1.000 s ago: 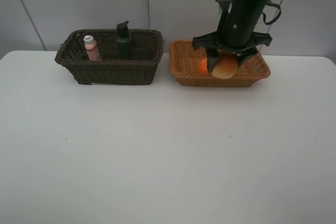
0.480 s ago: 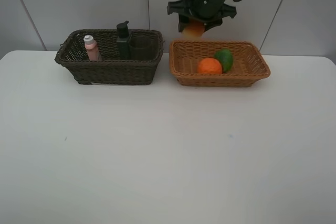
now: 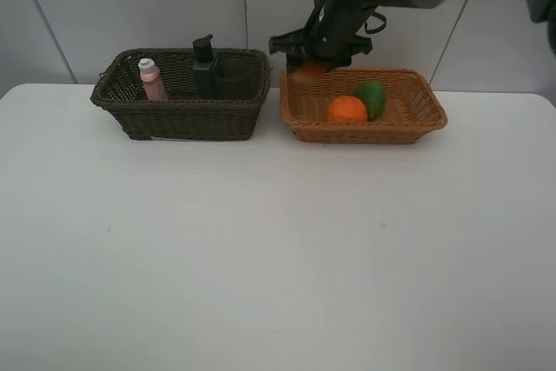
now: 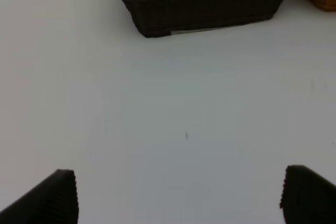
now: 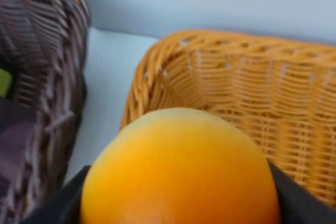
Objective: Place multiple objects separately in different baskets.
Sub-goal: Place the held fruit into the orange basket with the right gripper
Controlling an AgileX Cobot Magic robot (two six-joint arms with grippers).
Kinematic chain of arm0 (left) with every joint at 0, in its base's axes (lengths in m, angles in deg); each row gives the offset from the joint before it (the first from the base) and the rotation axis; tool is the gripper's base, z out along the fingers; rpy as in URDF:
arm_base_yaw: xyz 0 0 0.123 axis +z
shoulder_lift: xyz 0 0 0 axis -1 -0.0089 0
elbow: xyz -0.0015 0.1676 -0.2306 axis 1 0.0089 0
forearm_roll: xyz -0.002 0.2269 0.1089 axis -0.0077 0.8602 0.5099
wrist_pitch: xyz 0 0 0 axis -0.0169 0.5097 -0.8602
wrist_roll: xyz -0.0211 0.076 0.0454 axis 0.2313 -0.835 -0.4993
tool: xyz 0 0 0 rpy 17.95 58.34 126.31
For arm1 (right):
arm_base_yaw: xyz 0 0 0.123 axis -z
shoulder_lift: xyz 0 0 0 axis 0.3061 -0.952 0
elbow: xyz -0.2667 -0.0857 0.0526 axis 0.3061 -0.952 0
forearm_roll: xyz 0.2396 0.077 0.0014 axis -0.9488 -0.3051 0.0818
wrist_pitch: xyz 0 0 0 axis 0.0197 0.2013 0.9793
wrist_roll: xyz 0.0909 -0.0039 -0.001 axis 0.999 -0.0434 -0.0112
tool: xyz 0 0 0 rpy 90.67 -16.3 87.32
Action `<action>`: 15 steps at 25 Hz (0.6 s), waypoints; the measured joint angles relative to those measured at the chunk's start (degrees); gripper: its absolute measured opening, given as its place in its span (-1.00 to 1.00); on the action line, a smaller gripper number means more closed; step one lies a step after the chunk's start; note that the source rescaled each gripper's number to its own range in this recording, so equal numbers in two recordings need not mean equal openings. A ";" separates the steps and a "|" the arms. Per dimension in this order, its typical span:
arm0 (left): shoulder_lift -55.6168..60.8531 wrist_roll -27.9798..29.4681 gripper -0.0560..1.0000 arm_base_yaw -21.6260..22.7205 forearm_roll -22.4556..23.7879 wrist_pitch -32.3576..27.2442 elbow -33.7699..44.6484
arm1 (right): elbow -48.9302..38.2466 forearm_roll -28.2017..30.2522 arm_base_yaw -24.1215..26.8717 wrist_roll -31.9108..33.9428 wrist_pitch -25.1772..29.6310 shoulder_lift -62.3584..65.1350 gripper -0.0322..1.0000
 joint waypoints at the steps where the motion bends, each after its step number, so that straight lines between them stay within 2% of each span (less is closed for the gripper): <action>1: 0.00 0.00 1.00 0.00 0.00 0.00 0.00 | 0.00 0.07 0.00 0.00 0.00 -0.38 -0.94; 12: 0.00 0.00 1.00 0.00 0.00 0.00 0.00 | 0.00 1.17 0.75 0.00 1.01 -3.28 -0.93; 13: 0.00 0.00 1.00 0.00 0.00 0.00 0.00 | 0.00 1.17 0.75 0.00 1.05 -3.28 -0.79; 15: 0.00 0.00 1.00 0.00 0.00 0.00 0.00 | 0.00 1.23 0.75 0.00 1.05 -3.28 -0.28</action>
